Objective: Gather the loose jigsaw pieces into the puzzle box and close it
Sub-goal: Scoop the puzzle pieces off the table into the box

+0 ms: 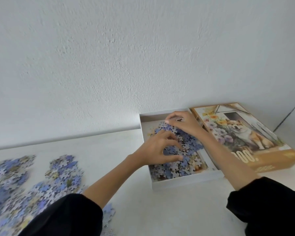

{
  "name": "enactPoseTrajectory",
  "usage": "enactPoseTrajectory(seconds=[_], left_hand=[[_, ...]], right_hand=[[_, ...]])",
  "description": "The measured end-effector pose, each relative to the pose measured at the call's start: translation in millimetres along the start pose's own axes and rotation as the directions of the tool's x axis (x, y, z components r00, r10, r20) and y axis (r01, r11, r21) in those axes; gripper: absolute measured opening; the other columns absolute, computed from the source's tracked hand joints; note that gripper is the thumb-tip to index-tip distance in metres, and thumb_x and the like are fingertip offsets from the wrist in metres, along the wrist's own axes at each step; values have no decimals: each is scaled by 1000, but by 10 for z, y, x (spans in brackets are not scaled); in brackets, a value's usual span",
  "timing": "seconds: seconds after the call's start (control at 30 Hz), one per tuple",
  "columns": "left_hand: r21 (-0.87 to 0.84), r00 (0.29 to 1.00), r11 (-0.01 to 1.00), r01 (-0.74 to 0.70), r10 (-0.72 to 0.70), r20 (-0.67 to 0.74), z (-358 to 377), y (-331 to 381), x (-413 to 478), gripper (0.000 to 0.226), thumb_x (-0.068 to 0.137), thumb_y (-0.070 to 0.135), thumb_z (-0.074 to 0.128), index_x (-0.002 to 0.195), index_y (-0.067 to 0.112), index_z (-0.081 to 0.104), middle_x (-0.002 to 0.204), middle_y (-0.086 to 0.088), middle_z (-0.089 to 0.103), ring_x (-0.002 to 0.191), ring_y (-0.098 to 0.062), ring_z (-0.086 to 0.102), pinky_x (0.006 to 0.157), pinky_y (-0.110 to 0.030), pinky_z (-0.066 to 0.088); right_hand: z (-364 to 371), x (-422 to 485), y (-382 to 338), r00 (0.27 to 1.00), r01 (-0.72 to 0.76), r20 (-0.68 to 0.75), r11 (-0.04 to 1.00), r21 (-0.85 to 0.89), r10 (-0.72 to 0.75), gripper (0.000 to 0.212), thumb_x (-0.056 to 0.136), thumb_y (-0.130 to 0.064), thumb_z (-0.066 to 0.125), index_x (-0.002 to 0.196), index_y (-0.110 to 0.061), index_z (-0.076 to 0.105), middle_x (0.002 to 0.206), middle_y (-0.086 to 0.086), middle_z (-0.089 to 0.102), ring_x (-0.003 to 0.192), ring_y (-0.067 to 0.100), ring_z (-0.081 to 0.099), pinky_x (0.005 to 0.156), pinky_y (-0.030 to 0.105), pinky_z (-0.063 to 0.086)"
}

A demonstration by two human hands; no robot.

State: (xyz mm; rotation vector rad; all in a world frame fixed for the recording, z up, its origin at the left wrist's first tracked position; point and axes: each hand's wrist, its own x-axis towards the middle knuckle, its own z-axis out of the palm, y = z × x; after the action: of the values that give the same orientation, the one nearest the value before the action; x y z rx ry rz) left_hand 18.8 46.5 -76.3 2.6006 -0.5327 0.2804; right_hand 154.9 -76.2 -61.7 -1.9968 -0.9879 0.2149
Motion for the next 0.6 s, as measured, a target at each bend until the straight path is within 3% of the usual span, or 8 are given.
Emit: enactPoseTrajectory(seconds=[0.17, 0.3, 0.47, 0.6], left_hand=[[-126, 998, 992, 2, -11, -68, -71, 39, -3, 32, 92, 39, 48, 101, 17, 68, 98, 1, 61, 90, -11, 55, 80, -35, 46], [-216, 989, 976, -29, -3, -149, -174, 154, -18, 29, 94, 31, 48, 99, 12, 69, 93, -2, 65, 84, -13, 59, 74, -37, 49], [-264, 973, 964, -41, -22, -231, -449, 272, -219, 25, 94, 26, 52, 96, 9, 70, 86, -4, 66, 74, -11, 61, 64, -28, 52], [-243, 963, 970, -26, -41, -265, -749, 285, -572, 18, 93, 20, 55, 94, 11, 70, 86, 5, 65, 74, -6, 60, 65, -20, 50]], right_hand=[[20, -19, -27, 998, 10, -63, 1000, 25, -8, 13, 85, -28, 63, 91, -19, 70, 90, -12, 69, 86, -1, 62, 82, 16, 45], [-20, -79, -181, 994, 26, -106, 998, 61, -20, 14, 86, -21, 64, 94, -12, 70, 92, -5, 70, 85, -1, 63, 80, 9, 44], [1, -156, -425, 991, 29, -132, 996, 89, -18, 11, 85, -19, 64, 93, -13, 70, 94, -4, 70, 79, -8, 60, 75, 2, 40], [207, -186, -752, 992, 45, -124, 995, 93, -33, 9, 84, -22, 65, 91, -19, 69, 93, -8, 69, 83, -5, 61, 81, 12, 42]])
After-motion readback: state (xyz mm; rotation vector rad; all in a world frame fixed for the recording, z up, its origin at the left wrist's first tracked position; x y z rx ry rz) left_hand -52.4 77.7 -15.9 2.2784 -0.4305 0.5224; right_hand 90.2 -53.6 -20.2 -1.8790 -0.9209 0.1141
